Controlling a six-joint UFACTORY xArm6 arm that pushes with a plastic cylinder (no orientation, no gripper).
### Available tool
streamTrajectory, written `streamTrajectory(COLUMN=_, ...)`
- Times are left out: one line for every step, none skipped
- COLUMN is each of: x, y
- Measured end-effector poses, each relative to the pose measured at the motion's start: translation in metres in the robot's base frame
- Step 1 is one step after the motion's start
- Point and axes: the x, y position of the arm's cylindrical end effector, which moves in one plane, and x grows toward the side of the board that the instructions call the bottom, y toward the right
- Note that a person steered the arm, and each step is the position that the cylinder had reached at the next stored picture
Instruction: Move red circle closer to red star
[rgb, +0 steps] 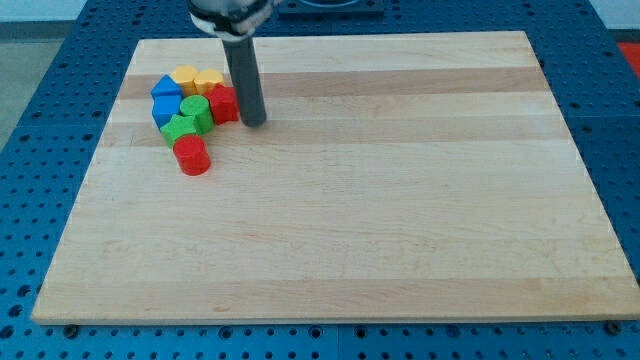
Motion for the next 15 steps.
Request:
streamTrajectory(x=0.060, y=0.027)
streamTrajectory(x=0.088, y=0.021)
streamTrajectory(x=0.086, y=-0.016)
streamTrajectory(x=0.086, y=-0.055)
streamTrajectory(x=0.090, y=-0.079)
streamTrajectory(x=0.087, y=-0.094)
streamTrajectory(x=0.062, y=-0.098)
streamTrajectory(x=0.059, y=-0.079)
streamTrajectory(x=0.062, y=-0.078)
streamTrajectory(x=0.069, y=-0.078)
streamTrajectory(x=0.102, y=-0.061)
streamTrajectory(x=0.111, y=-0.049)
streamTrajectory(x=0.090, y=-0.048)
streamTrajectory(x=0.072, y=-0.048)
streamTrajectory(x=0.062, y=-0.048)
